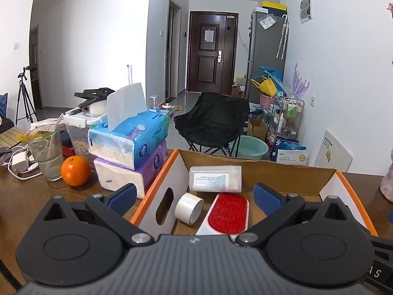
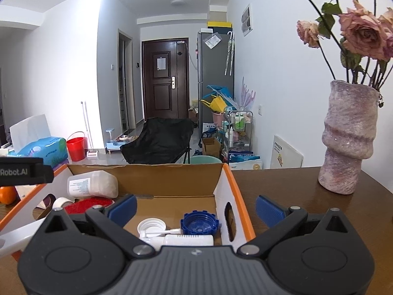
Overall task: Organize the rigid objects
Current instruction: 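Move both tools back over the table toward the purple cap and cream cube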
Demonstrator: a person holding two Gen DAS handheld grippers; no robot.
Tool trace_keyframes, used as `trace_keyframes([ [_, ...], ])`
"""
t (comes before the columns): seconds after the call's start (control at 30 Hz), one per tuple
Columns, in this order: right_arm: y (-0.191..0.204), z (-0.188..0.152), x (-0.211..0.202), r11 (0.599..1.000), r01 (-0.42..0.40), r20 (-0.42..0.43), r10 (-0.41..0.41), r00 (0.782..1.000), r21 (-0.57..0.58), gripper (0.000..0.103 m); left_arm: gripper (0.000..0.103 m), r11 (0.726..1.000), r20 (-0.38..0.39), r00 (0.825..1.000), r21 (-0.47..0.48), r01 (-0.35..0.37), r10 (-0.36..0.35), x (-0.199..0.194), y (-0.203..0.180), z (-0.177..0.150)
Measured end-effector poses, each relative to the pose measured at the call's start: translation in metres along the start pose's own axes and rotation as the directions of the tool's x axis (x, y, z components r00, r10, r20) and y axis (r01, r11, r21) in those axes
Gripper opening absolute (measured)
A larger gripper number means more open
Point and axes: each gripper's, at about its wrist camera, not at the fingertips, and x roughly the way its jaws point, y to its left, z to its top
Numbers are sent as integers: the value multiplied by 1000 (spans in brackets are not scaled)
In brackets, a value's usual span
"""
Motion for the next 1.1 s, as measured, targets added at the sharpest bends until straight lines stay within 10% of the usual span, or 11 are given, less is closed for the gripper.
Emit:
trace_keyframes([
  [1.1, -58, -32, -118, 998, 39, 30, -40, 999, 42, 103, 103, 998, -30, 998, 1, 58, -58, -103, -24, -53],
])
